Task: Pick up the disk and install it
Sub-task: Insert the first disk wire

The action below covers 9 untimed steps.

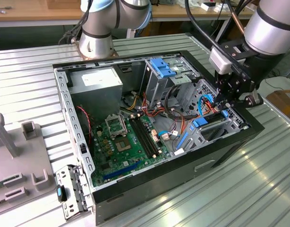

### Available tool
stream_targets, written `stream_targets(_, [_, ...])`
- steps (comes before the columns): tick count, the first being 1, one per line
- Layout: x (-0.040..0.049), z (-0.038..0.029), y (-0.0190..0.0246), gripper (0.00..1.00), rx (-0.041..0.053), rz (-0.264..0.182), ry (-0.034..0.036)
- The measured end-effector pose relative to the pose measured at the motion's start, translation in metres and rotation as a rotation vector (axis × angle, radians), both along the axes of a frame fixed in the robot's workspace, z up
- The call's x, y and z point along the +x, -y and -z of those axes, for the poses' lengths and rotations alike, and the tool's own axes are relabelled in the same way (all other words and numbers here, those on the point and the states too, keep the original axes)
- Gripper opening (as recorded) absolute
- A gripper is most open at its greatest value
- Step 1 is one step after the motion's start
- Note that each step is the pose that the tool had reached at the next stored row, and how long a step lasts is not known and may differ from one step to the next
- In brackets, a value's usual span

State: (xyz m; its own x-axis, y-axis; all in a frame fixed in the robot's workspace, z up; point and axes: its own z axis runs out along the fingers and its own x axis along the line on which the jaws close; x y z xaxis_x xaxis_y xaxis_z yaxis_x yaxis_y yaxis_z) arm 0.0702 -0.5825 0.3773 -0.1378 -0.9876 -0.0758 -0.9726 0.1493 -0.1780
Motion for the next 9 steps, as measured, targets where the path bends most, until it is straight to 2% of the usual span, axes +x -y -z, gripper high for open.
stream_targets(9, [0.0000, -0.0015, 0.0000, 0.29, 0.0000, 0.000, 0.0000])
